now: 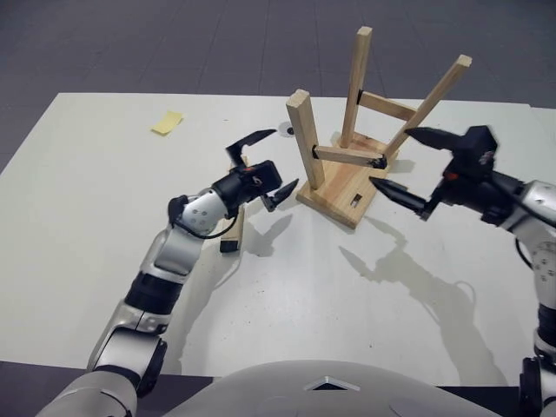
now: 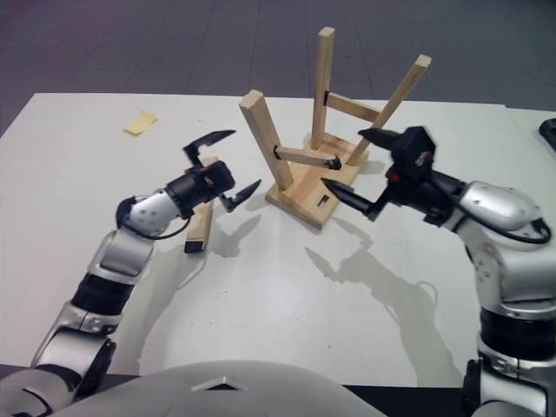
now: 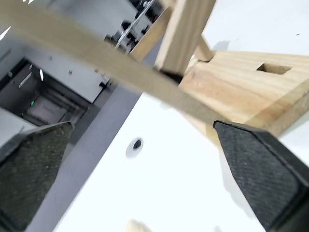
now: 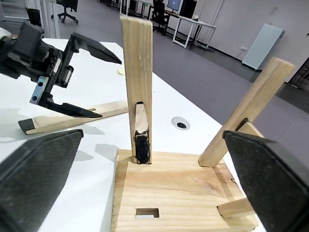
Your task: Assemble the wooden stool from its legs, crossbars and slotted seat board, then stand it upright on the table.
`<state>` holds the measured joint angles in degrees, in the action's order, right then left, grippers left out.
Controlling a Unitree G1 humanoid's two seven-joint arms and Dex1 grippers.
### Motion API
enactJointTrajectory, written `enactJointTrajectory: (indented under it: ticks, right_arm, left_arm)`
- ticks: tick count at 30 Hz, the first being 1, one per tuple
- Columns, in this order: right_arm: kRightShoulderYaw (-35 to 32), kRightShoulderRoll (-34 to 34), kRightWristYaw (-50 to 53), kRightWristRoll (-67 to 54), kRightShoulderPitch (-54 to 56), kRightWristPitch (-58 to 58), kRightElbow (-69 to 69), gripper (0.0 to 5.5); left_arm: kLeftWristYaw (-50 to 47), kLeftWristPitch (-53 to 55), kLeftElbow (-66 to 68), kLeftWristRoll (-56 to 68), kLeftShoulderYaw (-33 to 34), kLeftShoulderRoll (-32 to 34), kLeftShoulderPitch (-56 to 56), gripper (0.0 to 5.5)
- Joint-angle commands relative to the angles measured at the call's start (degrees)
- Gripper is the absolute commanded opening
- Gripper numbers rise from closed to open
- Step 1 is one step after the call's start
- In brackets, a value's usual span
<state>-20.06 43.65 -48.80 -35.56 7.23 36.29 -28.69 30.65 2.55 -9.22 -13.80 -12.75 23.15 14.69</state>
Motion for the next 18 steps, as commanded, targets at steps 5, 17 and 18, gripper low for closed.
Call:
enactJointTrajectory:
  ticks: [5, 17, 18]
  right_arm:
    - [-7.34, -1.47, 6.56, -12.07, -0.77, 4.60, -5.24, 5.37]
    - [-5.29, -4.12, 15.45, -15.07, -1.05, 3.54, -8.59, 5.37]
    - [-5.49, -4.39, 16.16, -15.50, -0.80, 3.43, -8.85, 5.37]
  left_arm:
    - [-5.41, 22.05, -6.12, -4.08, 2.02, -2.35, -3.92, 5.40]
    - [-8.69, 48.87, 1.56, -0.95, 3.64, -9.61, -6.95, 5.40]
    - [-7.38, 50.16, 2.31, 0.24, 4.28, -8.56, -7.22, 5.40]
